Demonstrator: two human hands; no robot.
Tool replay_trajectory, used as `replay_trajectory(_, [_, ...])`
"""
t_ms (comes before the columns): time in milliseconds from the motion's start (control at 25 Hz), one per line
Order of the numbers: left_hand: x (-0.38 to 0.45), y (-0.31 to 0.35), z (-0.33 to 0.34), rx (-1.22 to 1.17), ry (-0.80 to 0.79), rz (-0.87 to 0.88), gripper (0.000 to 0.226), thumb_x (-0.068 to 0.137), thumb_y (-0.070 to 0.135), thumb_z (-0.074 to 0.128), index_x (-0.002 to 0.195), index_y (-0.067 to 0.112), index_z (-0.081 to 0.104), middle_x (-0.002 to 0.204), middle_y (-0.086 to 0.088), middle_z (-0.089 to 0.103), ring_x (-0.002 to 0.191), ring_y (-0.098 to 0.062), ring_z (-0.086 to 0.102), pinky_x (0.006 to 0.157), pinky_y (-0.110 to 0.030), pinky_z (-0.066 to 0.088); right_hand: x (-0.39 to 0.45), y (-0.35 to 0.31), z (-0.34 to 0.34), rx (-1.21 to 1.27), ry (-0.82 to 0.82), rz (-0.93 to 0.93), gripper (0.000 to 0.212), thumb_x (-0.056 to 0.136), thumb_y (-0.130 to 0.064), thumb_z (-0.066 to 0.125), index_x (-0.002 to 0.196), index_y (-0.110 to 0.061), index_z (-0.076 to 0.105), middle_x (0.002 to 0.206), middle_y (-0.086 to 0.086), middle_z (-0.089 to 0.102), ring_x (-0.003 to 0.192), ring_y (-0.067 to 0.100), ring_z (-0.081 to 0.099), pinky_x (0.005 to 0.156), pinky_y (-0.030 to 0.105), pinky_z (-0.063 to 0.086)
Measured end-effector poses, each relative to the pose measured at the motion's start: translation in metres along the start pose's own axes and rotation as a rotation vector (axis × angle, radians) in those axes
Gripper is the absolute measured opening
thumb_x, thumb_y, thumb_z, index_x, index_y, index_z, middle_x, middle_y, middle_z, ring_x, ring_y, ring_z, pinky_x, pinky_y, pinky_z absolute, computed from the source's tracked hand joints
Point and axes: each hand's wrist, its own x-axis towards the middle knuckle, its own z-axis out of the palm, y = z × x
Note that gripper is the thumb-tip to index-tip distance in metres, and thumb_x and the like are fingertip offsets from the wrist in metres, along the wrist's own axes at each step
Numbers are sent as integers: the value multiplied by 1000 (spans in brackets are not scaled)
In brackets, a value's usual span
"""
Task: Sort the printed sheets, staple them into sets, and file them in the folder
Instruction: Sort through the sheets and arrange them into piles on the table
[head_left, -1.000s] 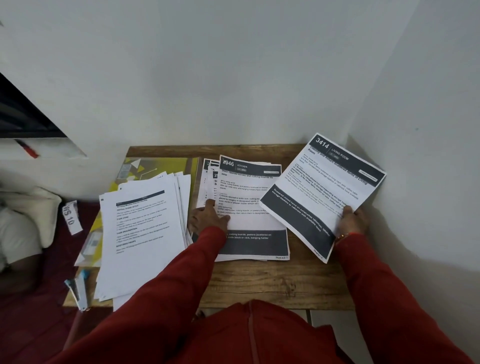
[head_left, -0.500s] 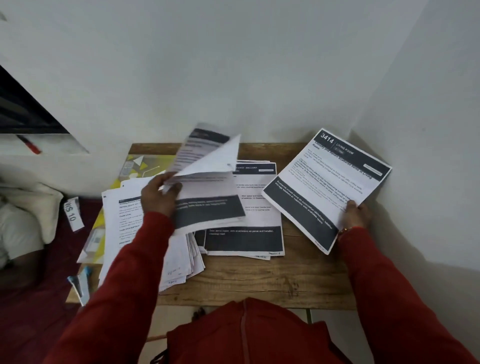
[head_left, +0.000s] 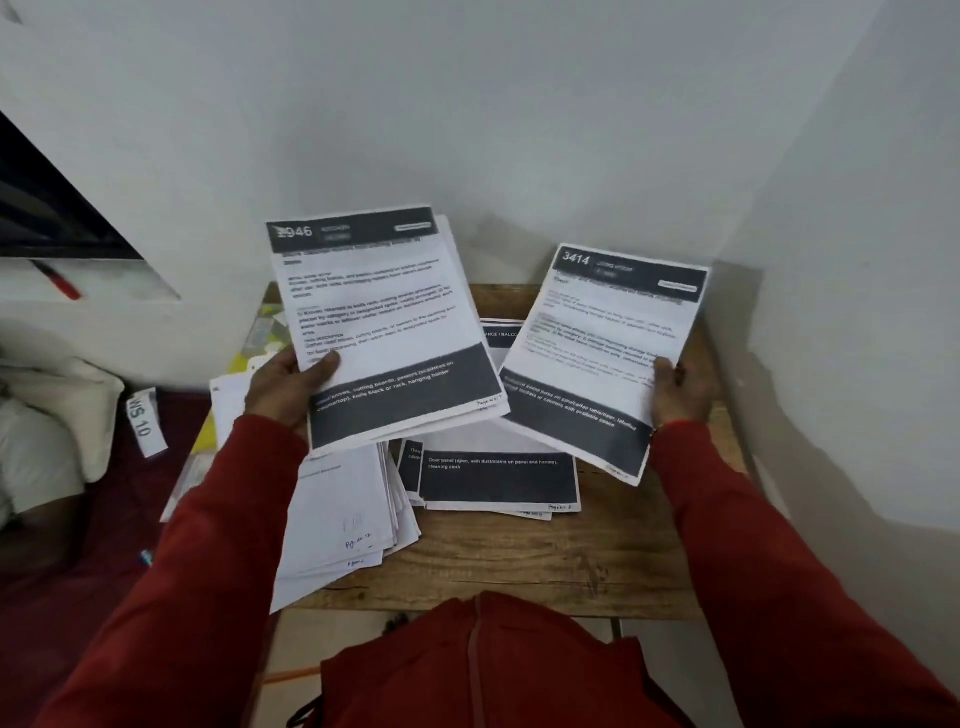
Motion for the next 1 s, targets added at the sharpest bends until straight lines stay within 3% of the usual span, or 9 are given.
replay_trajectory(120, [-7, -9, 31, 77, -132, -49, 28, 86, -3, 65, 112, 8, 65, 98, -4, 74, 83, -18, 71, 69, -26, 58, -27, -9, 28, 13, -200, -33, 27, 95, -15, 56, 119, -3, 63, 116, 15, 66, 98, 19, 58, 83, 26, 43])
replay_trajectory(240, [-19, -35, 62, 252, -241, -74, 32, 82, -4, 69, 113, 3, 65, 106, -14, 70, 83, -21, 68, 68, -21, 56, -46, -8, 53, -26, -338, 6, 27, 95, -12, 56, 120, -3, 63, 117, 13, 66, 99, 19, 60, 78, 22, 41])
replay_trajectory(360, [-19, -68, 72, 516, -289, -45, 43, 80, 3, 75, 120, 7, 61, 121, -14, 66, 95, -20, 64, 82, -26, 51, -56, -6, 60, -84, -404, 12, 25, 94, -12, 56, 116, -6, 67, 115, 13, 69, 95, 22, 61, 76, 22, 39])
replay_trajectory(440, [-15, -83, 70, 671, -301, -3, 63, 79, 9, 77, 135, 13, 48, 131, -9, 60, 110, -24, 60, 94, -32, 48, -57, -5, 59, -144, -436, -14, 26, 96, -19, 55, 116, -7, 67, 113, 12, 69, 98, 26, 62, 77, 23, 39])
replay_trajectory(560, [-12, -96, 73, 971, -264, 142, 83, 79, 18, 76, 148, 20, 29, 148, -9, 42, 128, -34, 47, 108, -42, 39, -53, 1, 58, -178, -441, -58, 30, 97, -25, 49, 93, -4, 70, 94, 18, 70, 83, 28, 62, 62, 25, 39])
replay_trajectory(600, [-14, -100, 76, 1107, -227, 188, 84, 81, 23, 74, 149, 21, 25, 152, -10, 33, 132, -36, 39, 111, -44, 33, -53, 5, 58, -206, -439, -55, 33, 95, -32, 50, 92, -7, 70, 92, 19, 68, 86, 31, 63, 65, 26, 43])
replay_trajectory(680, [-23, -106, 82, 1271, -151, 217, 79, 85, 34, 67, 150, 22, 22, 158, -11, 15, 139, -38, 21, 114, -48, 23, -54, 11, 59, -363, -448, -51, 37, 92, -41, 52, 107, -14, 70, 105, 20, 62, 105, 35, 57, 89, 33, 46])
replay_trajectory(800, [-30, -110, 91, 1263, -124, 127, 75, 90, 42, 60, 150, 21, 19, 157, -15, 7, 142, -39, 13, 115, -53, 19, -69, 12, 66, -549, -477, -73, 42, 94, -41, 54, 124, -13, 62, 124, 19, 49, 121, 36, 42, 104, 37, 33])
replay_trajectory(1000, [-20, -107, 102, 927, 7, -28, 92, 82, 35, 73, 150, 17, 14, 149, -15, 33, 135, -39, 36, 110, -51, 34, -89, 5, 75, -557, -490, -27, 53, 87, -39, 63, 133, -17, 49, 127, 19, 45, 122, 37, 40, 103, 41, 37])
